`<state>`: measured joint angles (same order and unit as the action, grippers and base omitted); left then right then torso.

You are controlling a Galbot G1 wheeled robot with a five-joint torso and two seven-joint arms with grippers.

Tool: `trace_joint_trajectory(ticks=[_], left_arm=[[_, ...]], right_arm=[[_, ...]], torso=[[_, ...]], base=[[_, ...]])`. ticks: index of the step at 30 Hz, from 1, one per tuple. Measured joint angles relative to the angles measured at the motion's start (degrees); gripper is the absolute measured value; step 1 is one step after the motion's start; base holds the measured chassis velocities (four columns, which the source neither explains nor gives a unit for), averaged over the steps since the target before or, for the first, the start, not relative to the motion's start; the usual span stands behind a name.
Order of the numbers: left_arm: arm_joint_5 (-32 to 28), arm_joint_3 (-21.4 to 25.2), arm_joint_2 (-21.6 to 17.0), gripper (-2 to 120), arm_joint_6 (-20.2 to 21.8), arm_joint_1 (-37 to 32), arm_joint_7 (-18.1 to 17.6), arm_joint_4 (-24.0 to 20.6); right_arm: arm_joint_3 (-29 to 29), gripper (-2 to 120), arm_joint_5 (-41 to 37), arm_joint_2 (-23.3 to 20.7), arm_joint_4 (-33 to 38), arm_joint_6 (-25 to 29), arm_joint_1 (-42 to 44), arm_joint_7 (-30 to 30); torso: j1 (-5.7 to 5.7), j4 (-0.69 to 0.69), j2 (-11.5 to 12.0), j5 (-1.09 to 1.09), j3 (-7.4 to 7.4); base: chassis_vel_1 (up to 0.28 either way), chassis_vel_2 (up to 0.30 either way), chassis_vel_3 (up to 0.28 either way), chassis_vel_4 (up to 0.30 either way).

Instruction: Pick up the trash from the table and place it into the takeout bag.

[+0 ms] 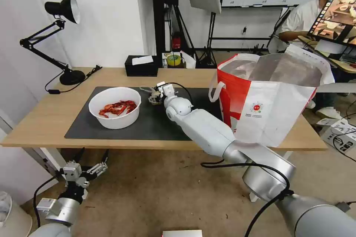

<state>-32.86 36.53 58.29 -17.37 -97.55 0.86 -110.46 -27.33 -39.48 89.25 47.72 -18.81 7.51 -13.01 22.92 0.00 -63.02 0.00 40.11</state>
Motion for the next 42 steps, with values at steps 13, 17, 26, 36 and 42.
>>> trace_joint_trajectory(ticks=[13, 17, 26, 36, 42], left_arm=[[0.1, -0.3, -0.1, 100, 0.0, 0.3, 0.4, 0.5], [0.2, -0.8, -0.1, 100, 0.0, 0.7, 0.4, 0.7], [0.4, -1.5, 0.1, 100, 0.0, 1.0, 0.3, 0.8], [0.7, -2.3, 0.1, 100, 0.0, 1.4, 0.2, 0.6], [1.3, -3.1, 0.5, 100, 0.1, 1.4, 0.0, 0.1]], right_arm=[[0.0, 86, 0.0, -0.5, 0.0, -0.4, 0.7, 0.7], [0.1, 61, 0.0, -0.8, -0.2, 0.3, 0.7, 1.1], [-2.6, 18, 3.0, -10.8, 16.2, 7.4, 3.8, -1.8], [-2.3, 5, 6.0, -20.1, 31.3, 13.2, 8.9, -4.6], [3.2, 5, 15.1, -26.2, 45.1, 20.0, 18.3, -9.7]], torso=[[0.00, 0.00, 0.0, 0.00, 0.00], [0.00, 0.00, 0.0, 0.00, 0.00], [0.00, 0.00, 0.0, 0.01, 0.00], [0.00, 0.01, 0.0, 0.01, -0.01], [-0.01, 0.00, 0.0, 0.02, -0.01]], base=[[0.000, 0.000, 0.000, 0.000], [0.000, 0.000, 0.000, 0.000], [0.000, 0.000, 0.000, 0.000], [0.000, 0.000, 0.000, 0.000], [0.000, 0.000, 0.000, 0.000]])
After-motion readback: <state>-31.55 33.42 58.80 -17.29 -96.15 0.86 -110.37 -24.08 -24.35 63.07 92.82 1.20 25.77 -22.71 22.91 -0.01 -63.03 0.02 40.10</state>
